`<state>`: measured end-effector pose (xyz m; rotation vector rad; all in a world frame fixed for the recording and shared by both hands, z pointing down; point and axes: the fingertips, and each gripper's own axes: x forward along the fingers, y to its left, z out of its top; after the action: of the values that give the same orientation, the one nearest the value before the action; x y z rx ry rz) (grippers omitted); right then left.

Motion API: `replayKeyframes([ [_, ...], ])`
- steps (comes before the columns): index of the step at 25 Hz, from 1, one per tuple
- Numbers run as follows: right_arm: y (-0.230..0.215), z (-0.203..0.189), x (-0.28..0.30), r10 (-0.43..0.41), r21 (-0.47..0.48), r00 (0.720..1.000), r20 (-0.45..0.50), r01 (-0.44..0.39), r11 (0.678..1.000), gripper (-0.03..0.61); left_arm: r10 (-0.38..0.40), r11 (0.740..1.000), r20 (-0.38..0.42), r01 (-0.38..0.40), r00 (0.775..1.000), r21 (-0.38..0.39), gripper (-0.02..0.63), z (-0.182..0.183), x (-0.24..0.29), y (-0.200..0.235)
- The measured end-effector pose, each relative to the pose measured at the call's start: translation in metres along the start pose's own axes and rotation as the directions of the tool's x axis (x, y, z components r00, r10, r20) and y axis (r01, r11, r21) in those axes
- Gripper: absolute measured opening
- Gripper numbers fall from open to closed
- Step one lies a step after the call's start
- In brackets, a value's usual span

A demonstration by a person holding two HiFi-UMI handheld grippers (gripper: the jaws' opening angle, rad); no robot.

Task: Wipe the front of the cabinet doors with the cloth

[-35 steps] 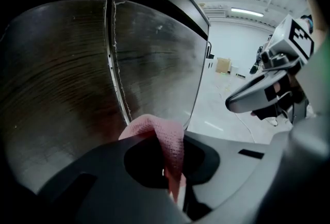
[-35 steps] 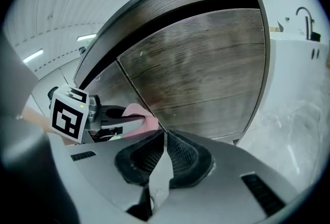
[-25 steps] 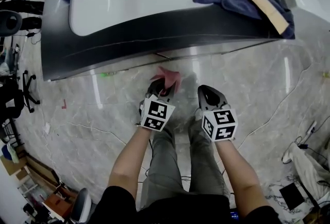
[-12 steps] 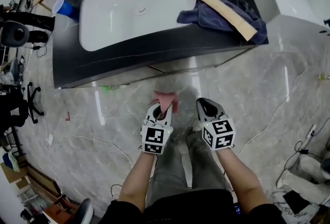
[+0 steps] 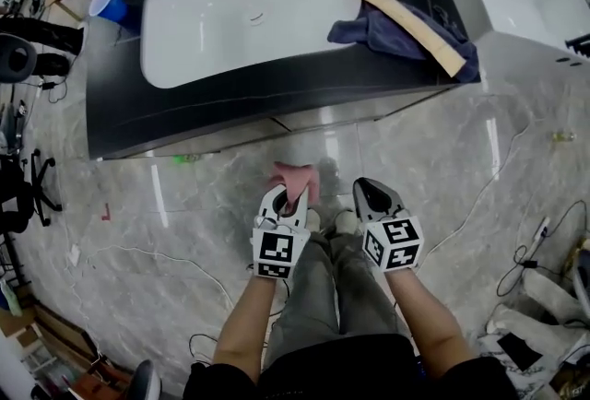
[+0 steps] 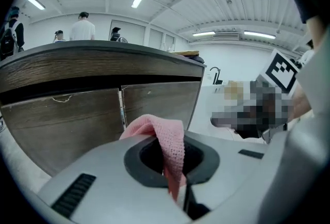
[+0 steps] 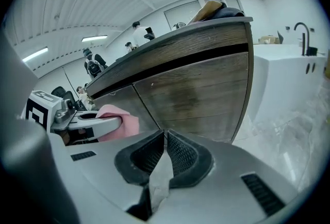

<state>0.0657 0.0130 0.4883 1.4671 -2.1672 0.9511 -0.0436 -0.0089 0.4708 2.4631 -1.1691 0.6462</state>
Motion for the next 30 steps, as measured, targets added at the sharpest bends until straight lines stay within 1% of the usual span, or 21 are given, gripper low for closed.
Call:
replayKeyframes([
  [3,0.005,0.006,0.002,-0.031,-0.006,1.0,0.004,0.031,0.999,0.043,-0.004,1.0,0.015,0.004,1.0,-0.017,0.012,0.002,-0.005,0.01],
  [7,0.01,0.022,0.003,-0.07,-0.014,0.996,0.049,0.071,0.997,0.043,-0.026,1.0,0.03,0.026,0.999,0.015,0.012,0.009,-0.006,0.018],
  [9,0.01,0.026,0.003,-0.071,-0.02,0.996,0.057,0.073,0.997,0.043,-0.022,1.0,0.042,0.021,0.999,0.016,0.012,0.014,-0.004,0.02],
  [14,0.006,0.032,0.015,-0.023,-0.033,0.998,0.064,0.025,0.999,0.043,0.028,1.0,0.073,-0.028,0.997,-0.011,0.012,0.029,0.007,0.028],
  [18,0.003,0.04,0.021,0.03,-0.039,0.997,0.072,-0.028,0.999,0.043,0.088,0.996,0.085,-0.087,0.992,-0.017,0.012,0.04,0.013,0.032],
  [22,-0.009,0.048,0.019,0.07,-0.037,0.993,0.096,-0.067,0.997,0.043,0.108,0.994,0.069,-0.11,0.992,0.026,0.012,0.043,0.031,0.024],
  [25,-0.024,0.052,0.017,0.09,-0.053,0.991,0.099,-0.085,0.995,0.043,0.131,0.989,0.073,-0.135,0.989,0.056,0.012,0.049,0.045,0.016],
  [27,-0.035,0.055,0.016,0.1,-0.064,0.99,0.101,-0.094,0.994,0.043,0.152,0.986,0.079,-0.157,0.985,0.062,0.012,0.054,0.055,0.016],
  [30,-0.05,0.059,0.012,0.109,-0.069,0.988,0.107,-0.102,0.992,0.043,0.197,0.979,0.09,-0.201,0.976,0.043,0.012,0.062,0.069,0.025],
])
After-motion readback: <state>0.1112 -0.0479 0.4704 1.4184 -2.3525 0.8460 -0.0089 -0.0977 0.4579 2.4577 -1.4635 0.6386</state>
